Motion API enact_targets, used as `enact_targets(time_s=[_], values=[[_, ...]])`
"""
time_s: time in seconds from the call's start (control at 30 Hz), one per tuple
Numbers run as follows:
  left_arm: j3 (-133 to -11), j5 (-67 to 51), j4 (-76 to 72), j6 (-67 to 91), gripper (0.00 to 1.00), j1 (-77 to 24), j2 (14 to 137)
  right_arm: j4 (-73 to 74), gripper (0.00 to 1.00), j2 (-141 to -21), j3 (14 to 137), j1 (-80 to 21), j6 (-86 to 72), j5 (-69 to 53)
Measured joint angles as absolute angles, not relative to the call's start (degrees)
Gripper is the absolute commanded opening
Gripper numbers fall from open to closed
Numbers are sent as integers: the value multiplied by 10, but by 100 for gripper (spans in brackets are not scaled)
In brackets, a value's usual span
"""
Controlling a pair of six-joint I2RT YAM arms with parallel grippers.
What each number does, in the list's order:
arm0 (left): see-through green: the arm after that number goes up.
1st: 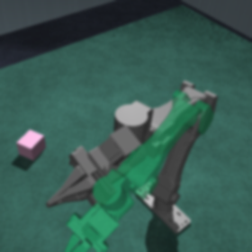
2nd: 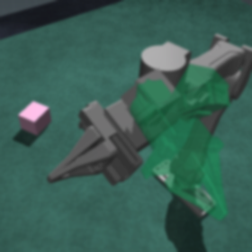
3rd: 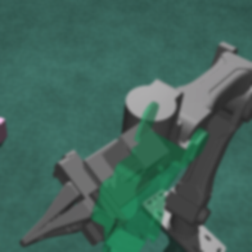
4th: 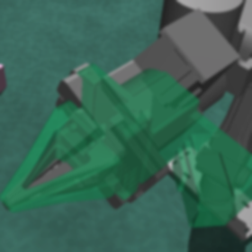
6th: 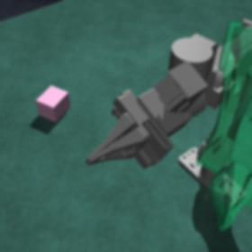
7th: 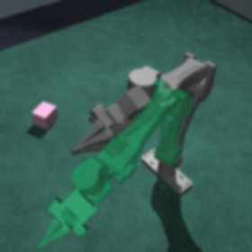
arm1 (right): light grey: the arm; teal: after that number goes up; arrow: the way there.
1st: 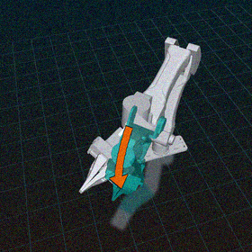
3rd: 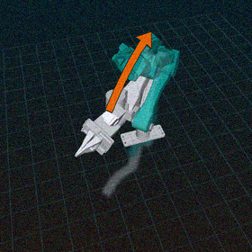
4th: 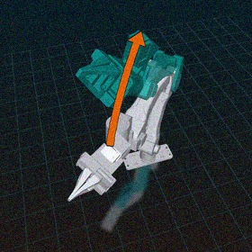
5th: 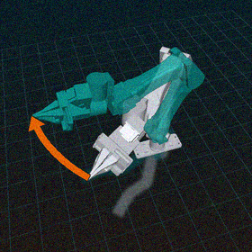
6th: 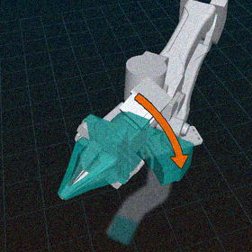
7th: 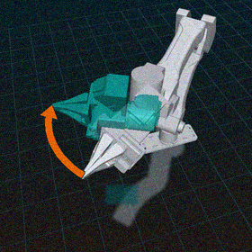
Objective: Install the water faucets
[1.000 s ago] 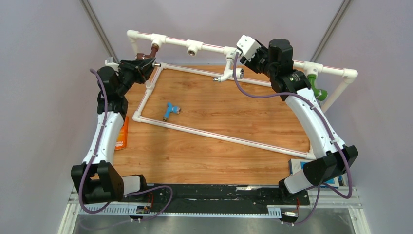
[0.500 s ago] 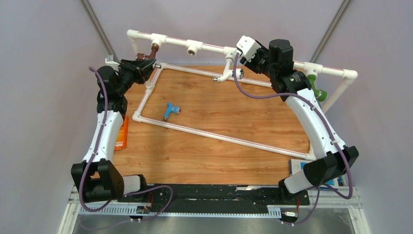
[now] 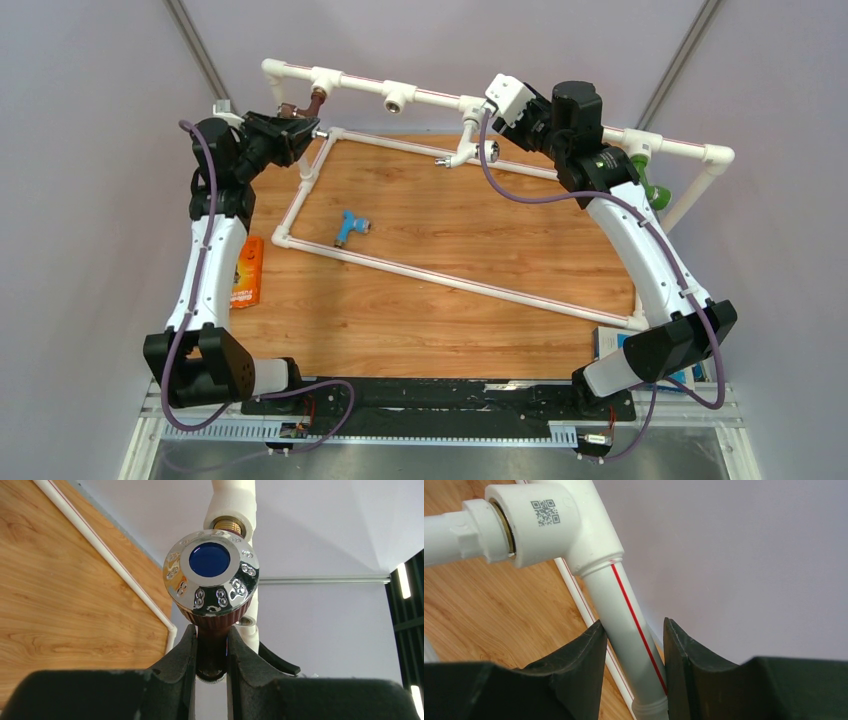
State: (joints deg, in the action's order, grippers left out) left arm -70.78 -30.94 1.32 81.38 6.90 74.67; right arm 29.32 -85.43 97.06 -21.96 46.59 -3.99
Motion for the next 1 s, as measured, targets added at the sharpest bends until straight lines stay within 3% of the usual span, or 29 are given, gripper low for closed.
enact_targets(time_s=[0.53,1.0], values=[[-766,-284,102,739,0,57,756,294,0,-854,971,-221,466,-40],[-760,-248,96,699,0,38,755,292,0,-854,969,-221,466,-39]])
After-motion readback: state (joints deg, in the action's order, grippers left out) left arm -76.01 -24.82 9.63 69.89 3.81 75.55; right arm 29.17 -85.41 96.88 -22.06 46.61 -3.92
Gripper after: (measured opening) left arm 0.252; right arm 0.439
